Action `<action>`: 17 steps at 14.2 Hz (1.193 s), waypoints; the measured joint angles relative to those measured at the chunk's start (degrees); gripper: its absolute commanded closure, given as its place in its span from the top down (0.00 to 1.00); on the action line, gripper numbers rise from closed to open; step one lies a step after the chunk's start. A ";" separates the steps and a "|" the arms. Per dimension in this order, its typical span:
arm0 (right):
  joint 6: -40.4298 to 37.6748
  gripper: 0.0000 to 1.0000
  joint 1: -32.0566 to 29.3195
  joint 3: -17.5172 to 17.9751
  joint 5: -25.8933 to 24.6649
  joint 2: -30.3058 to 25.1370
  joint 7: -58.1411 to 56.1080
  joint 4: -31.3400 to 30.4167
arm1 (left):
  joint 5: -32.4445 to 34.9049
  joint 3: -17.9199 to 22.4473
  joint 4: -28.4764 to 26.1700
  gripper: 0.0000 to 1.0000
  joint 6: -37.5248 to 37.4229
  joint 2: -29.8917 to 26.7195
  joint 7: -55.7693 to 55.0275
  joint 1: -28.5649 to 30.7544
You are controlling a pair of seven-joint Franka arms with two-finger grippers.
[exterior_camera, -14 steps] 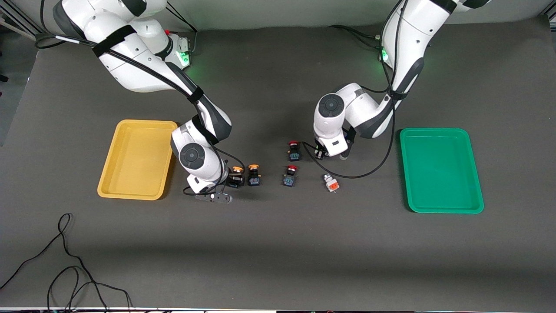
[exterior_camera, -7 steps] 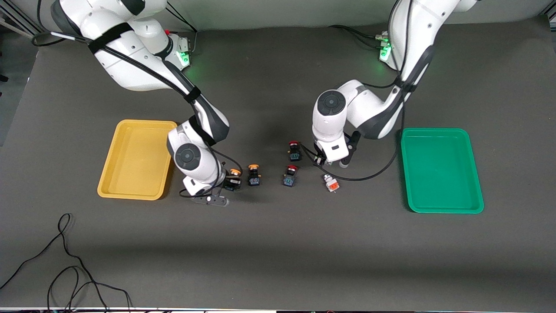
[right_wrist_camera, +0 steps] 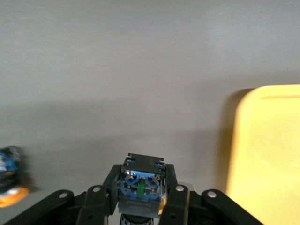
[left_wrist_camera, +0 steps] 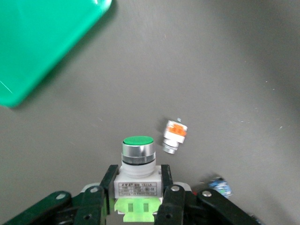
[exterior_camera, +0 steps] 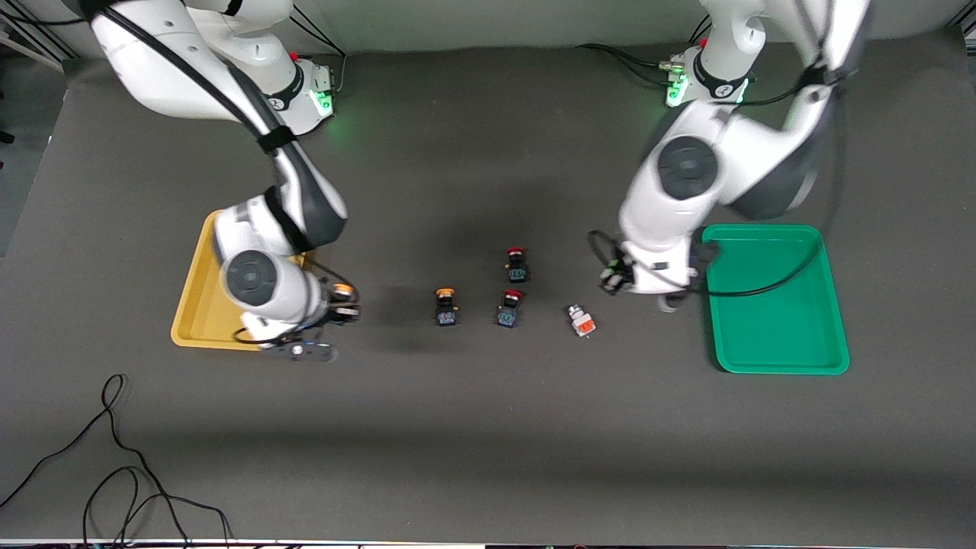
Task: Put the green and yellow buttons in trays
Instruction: 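Carry the green button into the green tray while the right gripper carries yellow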
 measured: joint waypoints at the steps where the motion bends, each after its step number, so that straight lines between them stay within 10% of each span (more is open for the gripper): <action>1: -0.08 0.00 -0.27 -1.66 0.48 -0.66 -3.10 -0.85 | -0.43 0.08 0.06 0.20 -2.56 -1.36 5.89 2.02; 13: 16.67 0.00 -1.50 -14.57 1.88 -2.18 -24.52 -18.03 | -1.10 0.69 -5.36 0.21 -3.47 -4.99 57.59 28.19; 15: 18.72 0.94 -1.72 -15.22 1.88 -2.19 -25.00 -19.97 | -1.11 0.68 -10.53 0.21 3.22 -4.20 60.84 28.77; 17: 19.06 1.00 -1.80 -15.29 1.88 -2.38 -25.03 -20.20 | -1.10 0.66 -16.02 0.21 10.74 -2.43 62.83 28.84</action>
